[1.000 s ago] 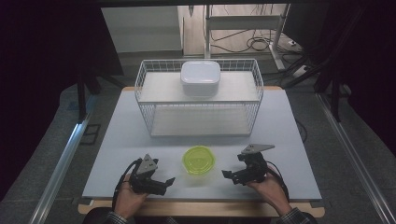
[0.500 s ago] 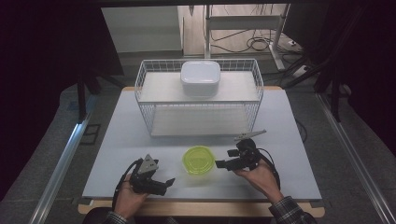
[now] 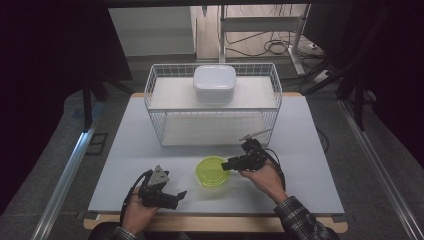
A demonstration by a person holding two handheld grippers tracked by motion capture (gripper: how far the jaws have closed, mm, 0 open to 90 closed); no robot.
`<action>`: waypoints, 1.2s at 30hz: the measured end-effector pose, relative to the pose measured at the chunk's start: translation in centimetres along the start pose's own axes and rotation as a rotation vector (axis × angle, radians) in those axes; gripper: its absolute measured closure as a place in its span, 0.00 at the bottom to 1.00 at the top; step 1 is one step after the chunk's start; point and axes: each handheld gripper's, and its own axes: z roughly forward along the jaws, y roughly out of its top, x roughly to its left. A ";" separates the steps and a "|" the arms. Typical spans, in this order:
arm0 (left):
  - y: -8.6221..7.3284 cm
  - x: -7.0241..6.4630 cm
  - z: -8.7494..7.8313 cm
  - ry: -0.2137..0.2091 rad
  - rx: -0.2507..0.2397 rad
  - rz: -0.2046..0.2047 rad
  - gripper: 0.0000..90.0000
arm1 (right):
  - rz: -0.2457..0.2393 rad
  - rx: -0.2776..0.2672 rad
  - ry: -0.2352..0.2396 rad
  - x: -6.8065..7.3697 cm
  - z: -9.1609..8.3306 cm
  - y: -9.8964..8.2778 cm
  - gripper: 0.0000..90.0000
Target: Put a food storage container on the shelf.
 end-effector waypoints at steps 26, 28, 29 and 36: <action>0.0 -0.1 0.1 -0.002 0.006 0.000 0.07 | 0.137 0.016 0.136 -0.6 -0.1 0.8 0.91; 0.0 -0.1 0.1 -0.001 0.006 0.000 0.07 | 0.136 0.007 0.130 -0.6 -0.3 0.8 0.91; 0.0 -0.1 0.1 -0.001 0.006 0.000 0.07 | 0.135 0.006 0.127 -0.6 -0.3 0.8 0.91; 0.0 -0.1 0.1 0.000 0.007 0.001 0.07 | 0.150 -0.025 0.145 -0.8 -1.0 0.8 0.92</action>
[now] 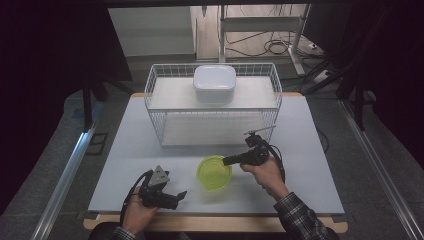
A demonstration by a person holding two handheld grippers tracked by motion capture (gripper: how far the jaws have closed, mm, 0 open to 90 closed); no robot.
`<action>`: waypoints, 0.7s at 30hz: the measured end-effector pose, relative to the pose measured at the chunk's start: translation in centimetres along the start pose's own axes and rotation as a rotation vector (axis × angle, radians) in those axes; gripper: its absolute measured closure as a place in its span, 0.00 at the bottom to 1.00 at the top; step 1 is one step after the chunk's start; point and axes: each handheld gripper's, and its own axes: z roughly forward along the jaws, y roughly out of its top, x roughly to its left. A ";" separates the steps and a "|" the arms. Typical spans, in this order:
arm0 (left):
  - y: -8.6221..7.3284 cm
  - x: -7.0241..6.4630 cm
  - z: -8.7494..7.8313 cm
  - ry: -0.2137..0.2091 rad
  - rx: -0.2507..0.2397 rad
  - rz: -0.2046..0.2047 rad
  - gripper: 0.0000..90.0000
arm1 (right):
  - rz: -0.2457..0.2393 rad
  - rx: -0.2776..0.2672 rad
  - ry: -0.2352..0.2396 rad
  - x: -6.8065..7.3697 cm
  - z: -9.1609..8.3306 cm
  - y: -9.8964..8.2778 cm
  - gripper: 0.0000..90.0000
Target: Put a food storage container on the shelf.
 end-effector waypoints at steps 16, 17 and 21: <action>0.0 0.0 0.0 0.001 -0.001 0.000 0.07 | 0.013 -0.041 0.015 0.4 -1.6 0.4 0.92; 0.0 0.0 0.0 0.002 -0.001 0.000 0.07 | 0.014 -0.040 0.014 0.3 -1.6 0.3 0.92; 0.0 0.0 0.0 0.001 -0.001 -0.001 0.07 | 0.023 -0.033 0.008 -0.2 -1.3 0.0 0.92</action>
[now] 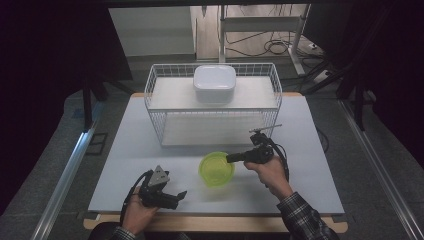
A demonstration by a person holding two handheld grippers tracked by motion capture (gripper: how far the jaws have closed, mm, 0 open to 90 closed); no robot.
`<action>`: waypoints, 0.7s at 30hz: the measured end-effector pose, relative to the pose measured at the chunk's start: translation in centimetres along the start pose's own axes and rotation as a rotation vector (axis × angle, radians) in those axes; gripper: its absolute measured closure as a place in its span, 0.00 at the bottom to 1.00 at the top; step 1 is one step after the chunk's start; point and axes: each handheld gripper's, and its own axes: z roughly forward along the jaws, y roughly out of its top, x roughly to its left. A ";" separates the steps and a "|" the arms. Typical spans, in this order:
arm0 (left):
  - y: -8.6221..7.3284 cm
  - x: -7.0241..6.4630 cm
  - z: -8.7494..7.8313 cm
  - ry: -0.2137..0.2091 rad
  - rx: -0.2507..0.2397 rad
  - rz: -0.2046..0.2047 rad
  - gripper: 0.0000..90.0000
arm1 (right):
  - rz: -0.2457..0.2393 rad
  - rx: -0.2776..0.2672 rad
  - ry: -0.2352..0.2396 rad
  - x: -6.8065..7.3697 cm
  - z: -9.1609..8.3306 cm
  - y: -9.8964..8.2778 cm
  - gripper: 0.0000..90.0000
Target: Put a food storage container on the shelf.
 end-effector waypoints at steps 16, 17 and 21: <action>0.0 0.0 0.1 0.001 0.007 0.005 0.07 | 0.012 0.035 -0.101 -2.4 0.8 -0.6 0.77; 0.0 0.0 0.1 0.001 0.007 0.006 0.07 | 0.013 0.034 -0.103 -2.5 0.8 -0.6 0.77; 0.0 0.0 0.1 0.000 0.008 0.007 0.07 | 0.034 0.039 -0.083 -2.8 0.9 -0.4 0.79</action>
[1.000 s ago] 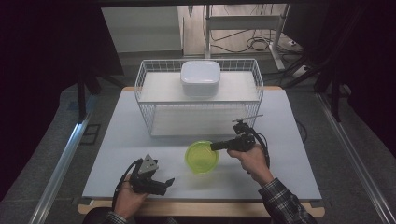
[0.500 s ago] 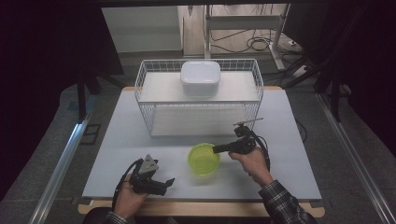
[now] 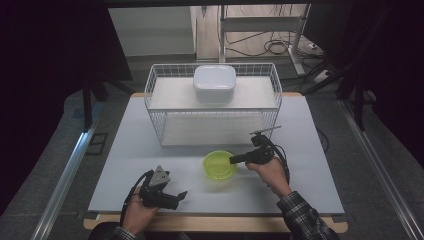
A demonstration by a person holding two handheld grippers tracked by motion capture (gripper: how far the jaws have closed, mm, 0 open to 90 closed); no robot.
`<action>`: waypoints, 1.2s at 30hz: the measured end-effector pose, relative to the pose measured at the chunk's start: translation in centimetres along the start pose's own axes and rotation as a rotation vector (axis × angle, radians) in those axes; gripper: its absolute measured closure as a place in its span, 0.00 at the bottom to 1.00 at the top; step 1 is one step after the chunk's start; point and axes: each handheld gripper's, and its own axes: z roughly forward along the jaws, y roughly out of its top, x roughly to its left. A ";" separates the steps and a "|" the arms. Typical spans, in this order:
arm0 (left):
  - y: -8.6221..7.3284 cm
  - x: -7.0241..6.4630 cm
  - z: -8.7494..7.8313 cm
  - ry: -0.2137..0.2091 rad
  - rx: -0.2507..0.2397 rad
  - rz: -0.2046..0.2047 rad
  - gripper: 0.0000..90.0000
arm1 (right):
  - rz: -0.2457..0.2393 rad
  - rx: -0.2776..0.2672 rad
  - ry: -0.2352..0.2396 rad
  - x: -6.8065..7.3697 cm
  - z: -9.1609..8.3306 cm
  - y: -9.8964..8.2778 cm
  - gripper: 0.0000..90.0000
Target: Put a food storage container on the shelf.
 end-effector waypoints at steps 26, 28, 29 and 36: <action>0.0 0.3 -0.3 0.006 -0.030 -0.034 0.06 | 0.013 -0.079 0.128 3.3 -3.3 1.4 0.91; 0.0 0.4 -0.3 0.009 -0.032 -0.036 0.05 | 0.007 -0.094 0.133 4.0 -4.1 1.9 0.91; 0.0 0.4 -0.3 0.008 -0.033 -0.036 0.05 | 0.005 -0.104 0.137 4.4 -4.7 2.3 0.91; 0.0 0.4 -0.3 0.010 -0.031 -0.029 0.05 | -0.041 -0.157 0.135 7.1 -7.5 4.8 0.91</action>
